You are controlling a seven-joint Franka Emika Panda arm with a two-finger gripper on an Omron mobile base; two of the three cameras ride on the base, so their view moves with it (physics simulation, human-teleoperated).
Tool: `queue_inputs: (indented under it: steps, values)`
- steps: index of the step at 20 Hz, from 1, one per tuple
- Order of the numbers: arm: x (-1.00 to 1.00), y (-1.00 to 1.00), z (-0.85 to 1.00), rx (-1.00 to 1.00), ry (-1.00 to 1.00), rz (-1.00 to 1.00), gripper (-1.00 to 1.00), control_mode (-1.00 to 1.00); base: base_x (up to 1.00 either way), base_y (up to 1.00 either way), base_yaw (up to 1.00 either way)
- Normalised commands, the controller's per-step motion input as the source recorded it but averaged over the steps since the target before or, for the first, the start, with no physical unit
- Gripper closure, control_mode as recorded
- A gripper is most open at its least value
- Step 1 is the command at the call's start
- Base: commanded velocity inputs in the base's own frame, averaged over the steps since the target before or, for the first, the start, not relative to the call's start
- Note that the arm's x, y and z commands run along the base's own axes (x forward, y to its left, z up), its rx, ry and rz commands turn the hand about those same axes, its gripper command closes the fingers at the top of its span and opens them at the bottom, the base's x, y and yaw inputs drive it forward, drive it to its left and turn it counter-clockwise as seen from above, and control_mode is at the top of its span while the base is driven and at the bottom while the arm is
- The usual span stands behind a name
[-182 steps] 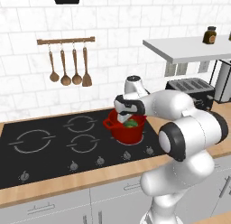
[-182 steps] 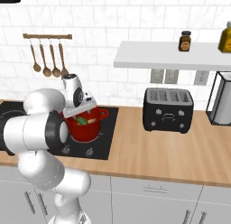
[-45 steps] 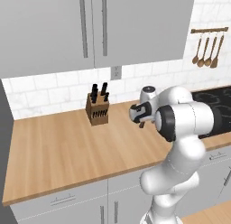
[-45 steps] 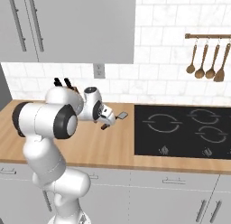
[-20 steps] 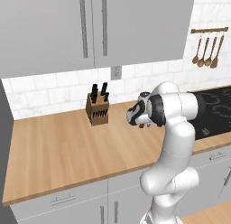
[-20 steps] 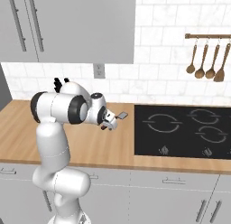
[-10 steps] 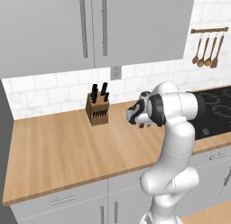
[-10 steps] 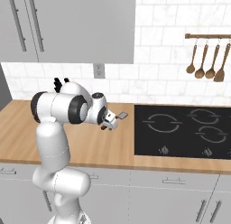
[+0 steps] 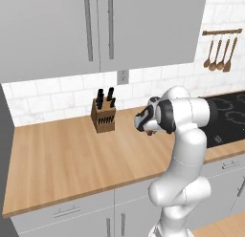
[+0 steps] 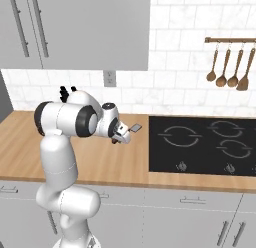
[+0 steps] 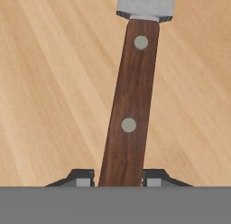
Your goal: Put the broccoli and cucumber in the pot. Retrieve the spatula and lightly stir the vegetables in the pot.
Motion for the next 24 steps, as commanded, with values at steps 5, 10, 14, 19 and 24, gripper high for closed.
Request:
queue_inputs:
  steps: [5, 10, 14, 19, 24]
  values:
    - [0.0, 0.0, -0.12, 0.0, 0.0, 0.0, 1.0, -1.0, 0.0, 0.0, 0.0]
    - [0.0, 0.0, -0.02, -0.03, 0.0, 0.0, 1.0, -1.0, 0.0, 0.0, 0.0]
    - [0.0, 0.0, -0.01, -0.02, 0.0, 0.01, 1.0, -1.0, 0.0, 0.0, 0.0]
    - [-0.09, -0.01, 0.02, 0.0, -0.03, 0.08, 1.0, -1.0, 0.0, 0.0, 0.0]
    - [-0.21, -0.04, 0.25, 0.0, -0.01, 0.21, 1.0, -1.0, 0.0, 0.0, 0.0]
